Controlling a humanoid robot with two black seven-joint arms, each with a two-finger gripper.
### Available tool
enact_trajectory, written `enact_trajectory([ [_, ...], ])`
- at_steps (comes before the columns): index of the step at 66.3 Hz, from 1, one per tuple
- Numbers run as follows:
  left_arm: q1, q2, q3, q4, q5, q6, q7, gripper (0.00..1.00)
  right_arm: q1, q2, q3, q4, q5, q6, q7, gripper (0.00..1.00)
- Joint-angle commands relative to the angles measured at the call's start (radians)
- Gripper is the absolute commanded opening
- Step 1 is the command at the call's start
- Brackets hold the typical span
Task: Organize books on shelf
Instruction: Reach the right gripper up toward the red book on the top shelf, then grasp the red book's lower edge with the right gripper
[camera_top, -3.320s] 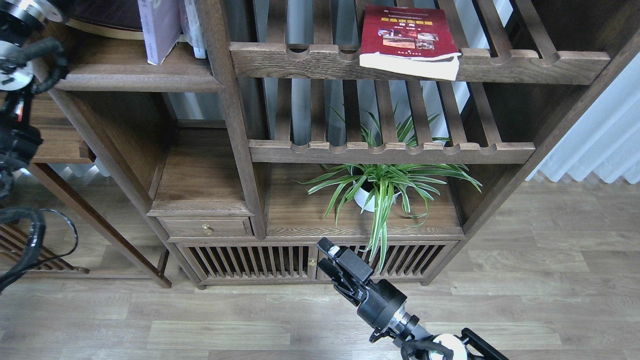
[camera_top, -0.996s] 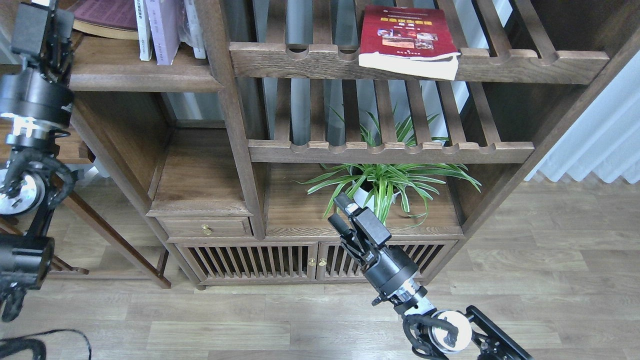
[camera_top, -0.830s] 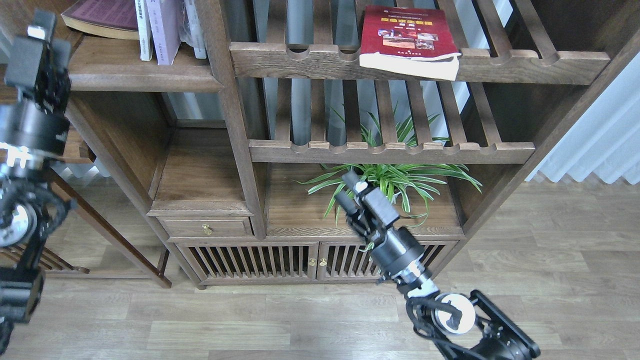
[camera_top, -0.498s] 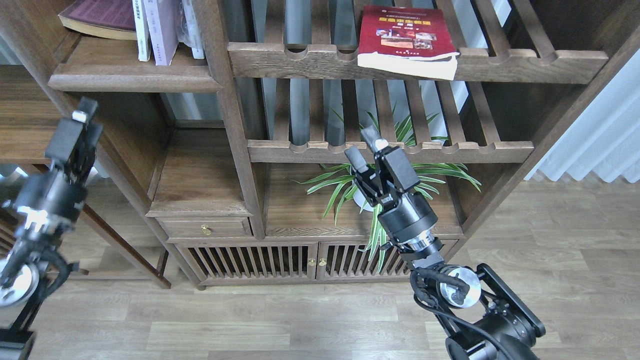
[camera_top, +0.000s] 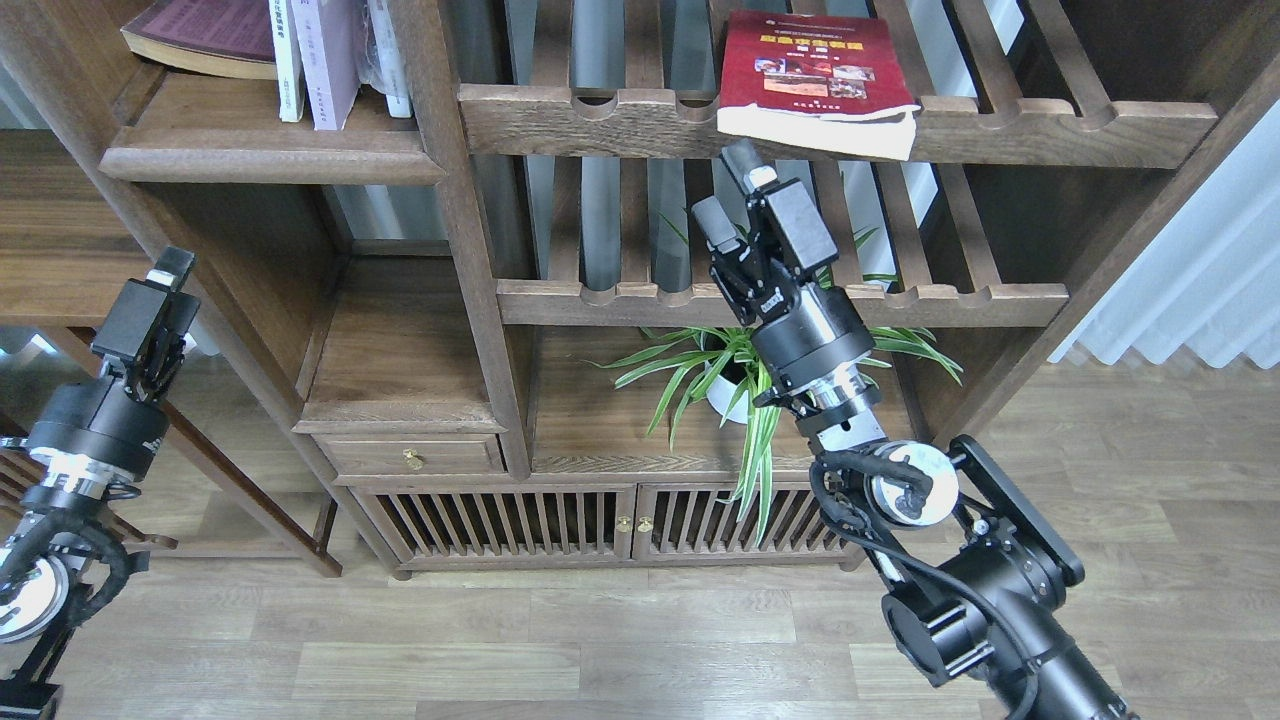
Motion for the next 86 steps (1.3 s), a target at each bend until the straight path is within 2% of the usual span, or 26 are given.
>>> enact_trajectory([
  [1, -0.002, 0.000, 0.000, 0.006, -0.001, 0.000, 0.000, 0.89, 0.006, 0.000, 0.019, -0.002, 0.000, -0.014, 0.000, 0.98],
  [41, -0.014, -0.005, 0.000, 0.006, 0.001, 0.000, 0.000, 0.89, 0.032, 0.000, 0.139, -0.052, 0.006, -0.037, 0.000, 0.98],
  [86, -0.016, -0.008, 0.001, 0.006, 0.002, 0.000, 0.000, 0.89, 0.064, 0.000, 0.159, -0.065, 0.006, -0.080, 0.000, 0.98],
])
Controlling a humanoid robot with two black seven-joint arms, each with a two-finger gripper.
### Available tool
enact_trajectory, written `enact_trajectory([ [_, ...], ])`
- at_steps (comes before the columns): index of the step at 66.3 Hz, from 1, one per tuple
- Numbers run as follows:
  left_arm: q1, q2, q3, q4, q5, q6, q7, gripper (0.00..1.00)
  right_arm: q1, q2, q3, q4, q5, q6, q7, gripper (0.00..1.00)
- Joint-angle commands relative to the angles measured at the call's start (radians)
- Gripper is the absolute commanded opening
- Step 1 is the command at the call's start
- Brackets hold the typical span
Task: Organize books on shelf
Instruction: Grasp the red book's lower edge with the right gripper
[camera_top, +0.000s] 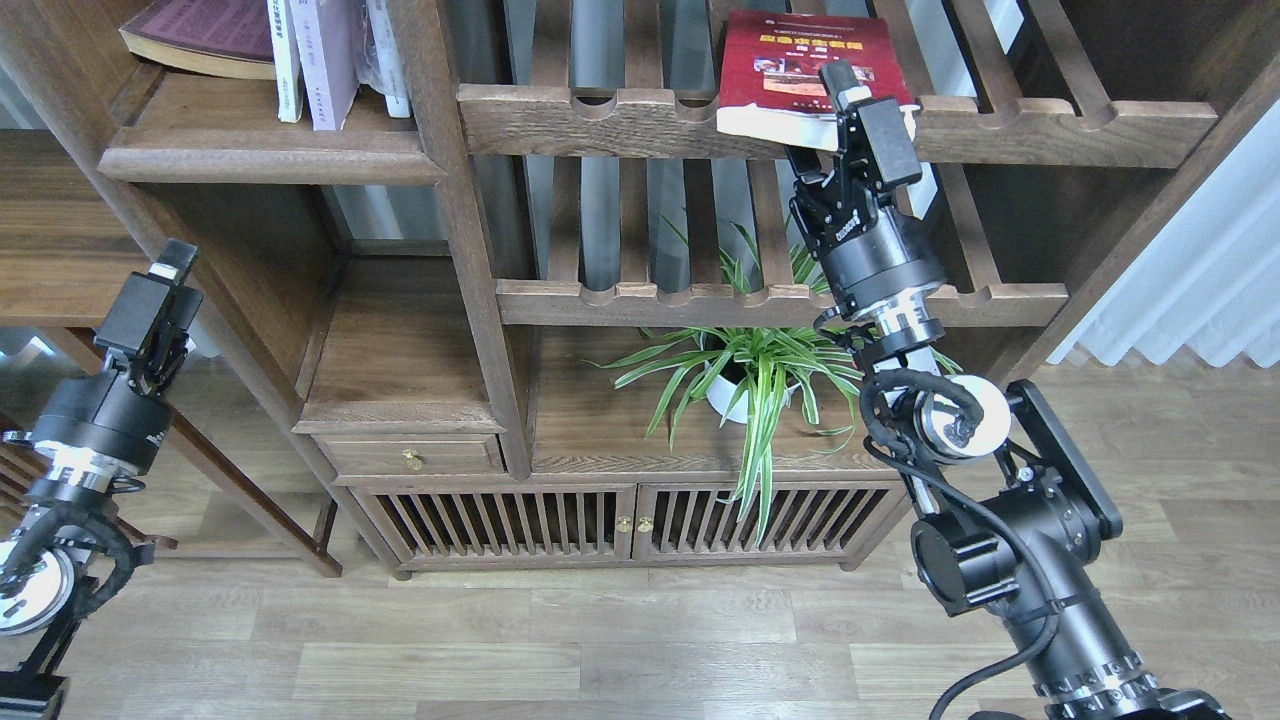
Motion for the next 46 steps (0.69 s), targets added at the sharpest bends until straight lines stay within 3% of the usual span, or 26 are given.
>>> enact_trajectory([
  [1, -0.002, 0.000, 0.001, 0.000, 0.000, 0.000, 0.000, 0.89, 0.000, 0.000, 0.000, -0.004, 0.000, 0.000, 0.000, 0.98],
  [10, -0.005, -0.002, 0.000, 0.000, 0.000, 0.000, 0.000, 0.89, 0.000, 0.000, 0.002, -0.005, 0.000, 0.000, 0.001, 0.95],
  [26, -0.005, -0.002, 0.001, -0.002, 0.001, 0.000, 0.000, 0.88, 0.009, 0.000, 0.008, -0.005, 0.000, 0.002, 0.014, 0.80],
  [40, -0.005, -0.002, 0.000, -0.002, 0.001, 0.000, -0.002, 0.88, 0.017, 0.000, 0.029, -0.018, -0.002, 0.000, 0.015, 0.59],
  [46, -0.005, 0.000, -0.002, -0.002, 0.001, 0.000, -0.002, 0.88, 0.017, 0.000, 0.029, -0.018, -0.002, 0.000, 0.015, 0.45],
])
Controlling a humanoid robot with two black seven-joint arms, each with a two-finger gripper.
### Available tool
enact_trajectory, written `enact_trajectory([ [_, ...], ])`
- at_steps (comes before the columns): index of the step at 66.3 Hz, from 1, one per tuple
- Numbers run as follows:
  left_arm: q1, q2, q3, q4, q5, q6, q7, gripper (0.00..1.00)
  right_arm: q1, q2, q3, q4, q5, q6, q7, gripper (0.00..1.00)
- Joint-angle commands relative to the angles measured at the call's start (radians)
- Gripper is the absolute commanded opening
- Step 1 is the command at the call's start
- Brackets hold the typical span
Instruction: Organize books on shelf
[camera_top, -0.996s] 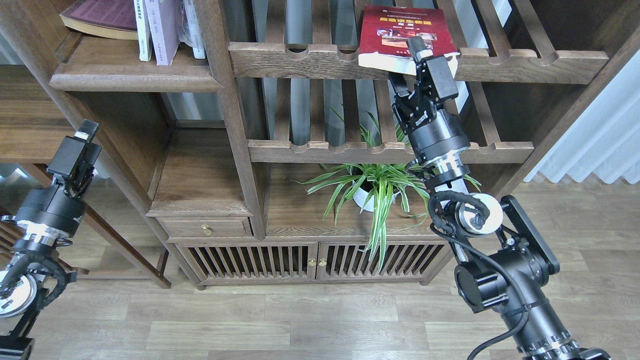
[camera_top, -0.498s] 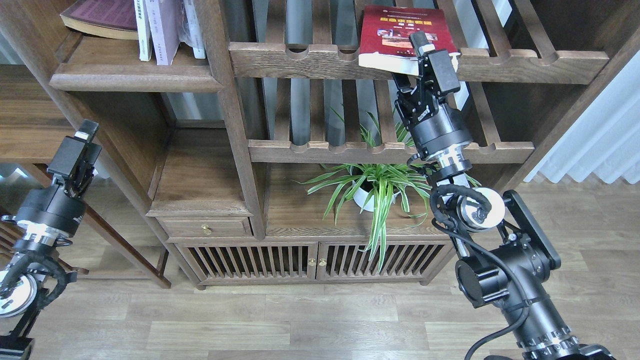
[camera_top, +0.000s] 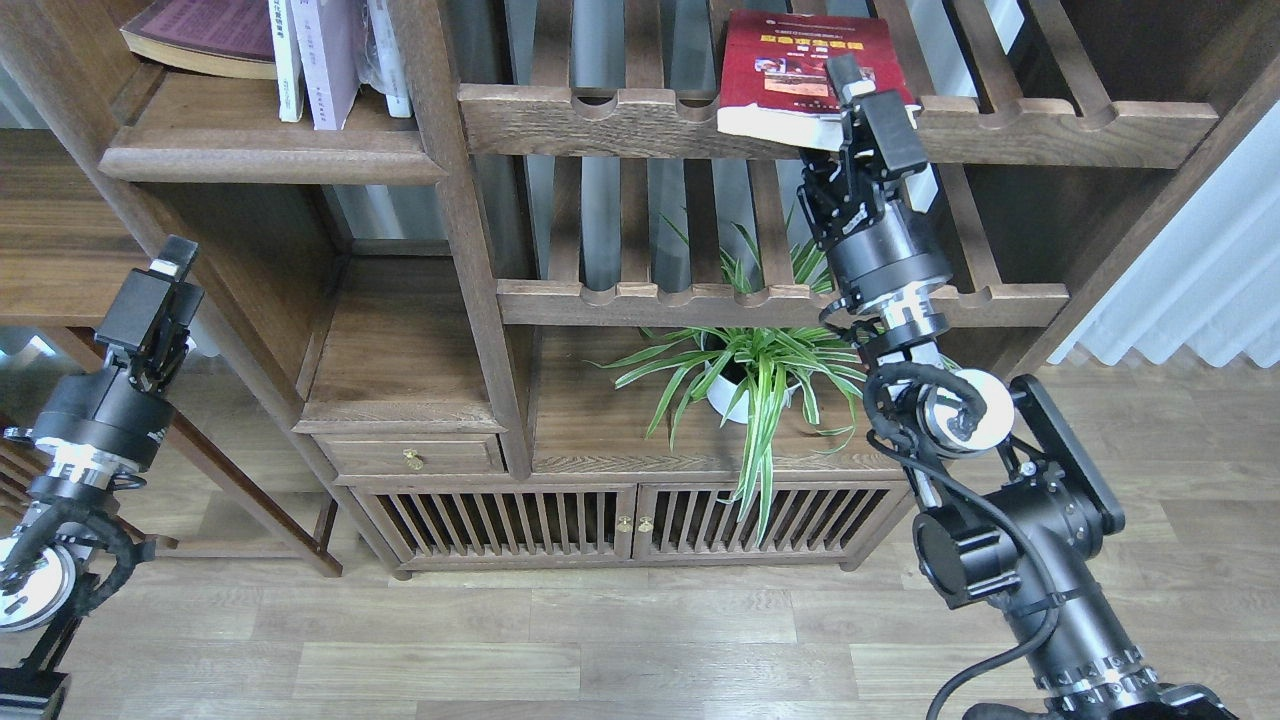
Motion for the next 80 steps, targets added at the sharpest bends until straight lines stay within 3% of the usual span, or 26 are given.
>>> enact_trajectory([
  [1, 0.000, 0.002, -0.002, 0.000, 0.000, 0.000, 0.000, 0.88, 0.000, 0.000, 0.001, -0.002, 0.000, -0.001, 0.000, 0.43],
  [2, 0.000, 0.002, -0.004, 0.000, 0.000, 0.000, 0.000, 0.88, 0.000, 0.000, 0.001, -0.002, 0.000, -0.001, 0.000, 0.41],
  [3, 0.000, 0.000, -0.004, 0.000, 0.000, 0.000, 0.000, 0.88, -0.002, 0.000, 0.000, -0.002, 0.000, -0.001, 0.000, 0.32],
  [13, 0.000, 0.002, -0.008, 0.000, 0.000, 0.000, 0.000, 0.88, -0.003, 0.000, -0.011, -0.002, -0.003, 0.002, -0.001, 0.10],
  [18, 0.000, 0.002, -0.010, 0.000, 0.000, 0.000, 0.000, 0.88, -0.005, 0.000, -0.016, -0.002, -0.003, 0.005, -0.003, 0.06],
  [30, 0.000, 0.000, -0.013, 0.001, 0.000, 0.000, -0.002, 0.88, -0.006, 0.000, -0.034, 0.020, 0.006, 0.030, -0.009, 0.05],
  [50, 0.002, -0.018, -0.019, 0.024, -0.003, 0.000, -0.017, 0.88, -0.115, 0.000, -0.072, 0.209, 0.026, 0.070, -0.006, 0.05],
  [67, 0.008, -0.025, -0.011, 0.041, -0.005, 0.000, -0.017, 0.88, -0.318, 0.000, -0.123, 0.373, 0.027, 0.185, -0.007, 0.05],
  [75, 0.006, -0.038, -0.010, 0.050, -0.011, 0.000, -0.020, 0.89, -0.399, 0.000, -0.161, 0.387, 0.027, 0.287, -0.007, 0.06],
  [80, 0.006, -0.054, -0.014, 0.067, -0.023, 0.000, -0.020, 0.89, -0.454, 0.000, -0.166, 0.387, 0.027, 0.287, -0.010, 0.06],
])
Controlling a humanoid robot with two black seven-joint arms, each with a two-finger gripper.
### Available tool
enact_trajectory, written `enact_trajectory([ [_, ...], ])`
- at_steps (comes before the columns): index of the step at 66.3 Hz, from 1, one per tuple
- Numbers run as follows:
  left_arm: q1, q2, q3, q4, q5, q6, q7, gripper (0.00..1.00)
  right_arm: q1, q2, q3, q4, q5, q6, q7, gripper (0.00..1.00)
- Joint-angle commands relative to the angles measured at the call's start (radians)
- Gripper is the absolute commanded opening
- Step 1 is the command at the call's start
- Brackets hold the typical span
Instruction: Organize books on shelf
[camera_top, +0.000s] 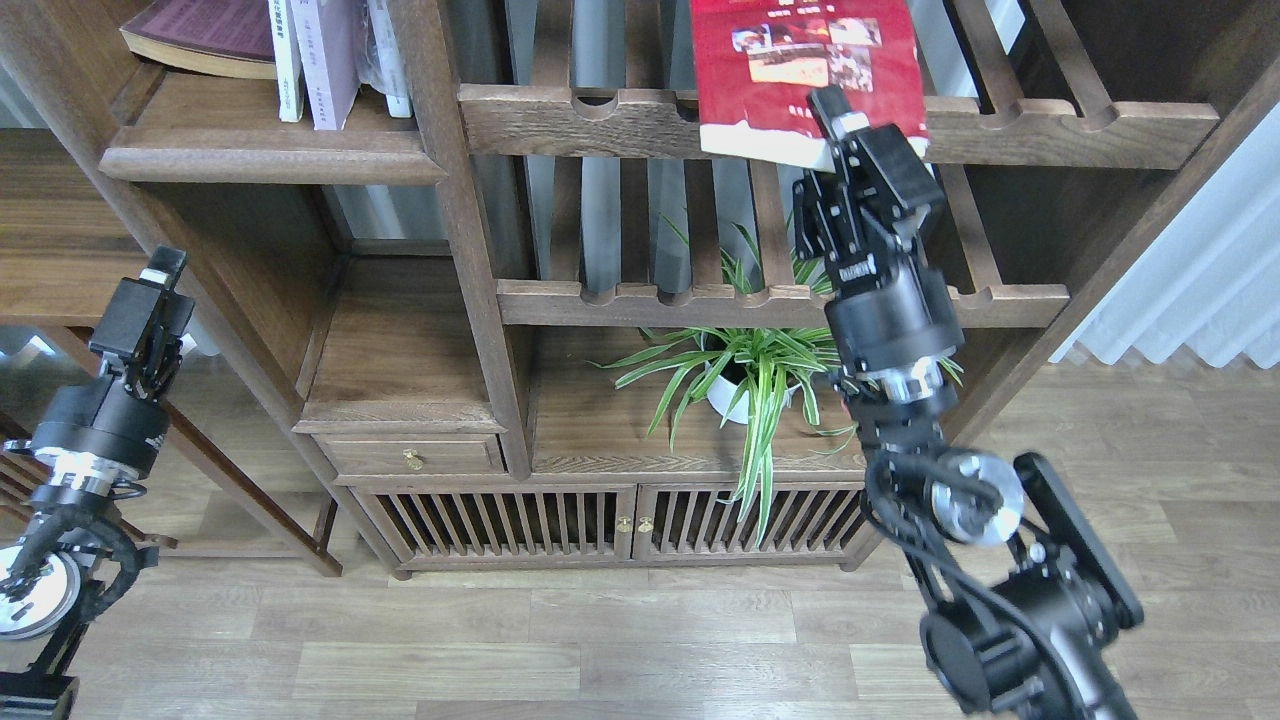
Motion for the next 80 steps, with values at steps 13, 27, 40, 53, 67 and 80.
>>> enact_trajectory([
  [13, 0.007, -0.026, 0.007, 0.048, -0.054, 0.000, -0.003, 0.90, -0.252, 0.000, -0.039, 0.007, 0.000, 0.035, -0.007, 0.06],
  [27, 0.149, -0.049, 0.228, -0.004, -0.112, 0.000, 0.003, 0.94, -0.392, -0.009, -0.122, 0.009, -0.002, 0.035, -0.029, 0.06],
  [40, 0.154, -0.013, 0.386, -0.030, -0.241, 0.000, 0.003, 0.93, -0.396, -0.015, -0.216, 0.004, -0.025, 0.035, -0.095, 0.07],
  [53, 0.068, 0.095, 0.532, -0.107, -0.421, 0.000, 0.000, 0.92, -0.387, -0.008, -0.302, -0.031, -0.069, 0.035, -0.113, 0.07],
  [67, 0.005, 0.138, 0.627, -0.177, -0.456, 0.000, 0.000, 0.92, -0.360, -0.003, -0.355, -0.091, -0.078, 0.035, -0.135, 0.08],
  [80, -0.023, 0.150, 0.705, -0.239, -0.456, 0.000, 0.011, 0.92, -0.312, 0.000, -0.363, -0.161, -0.078, 0.035, -0.144, 0.08],
])
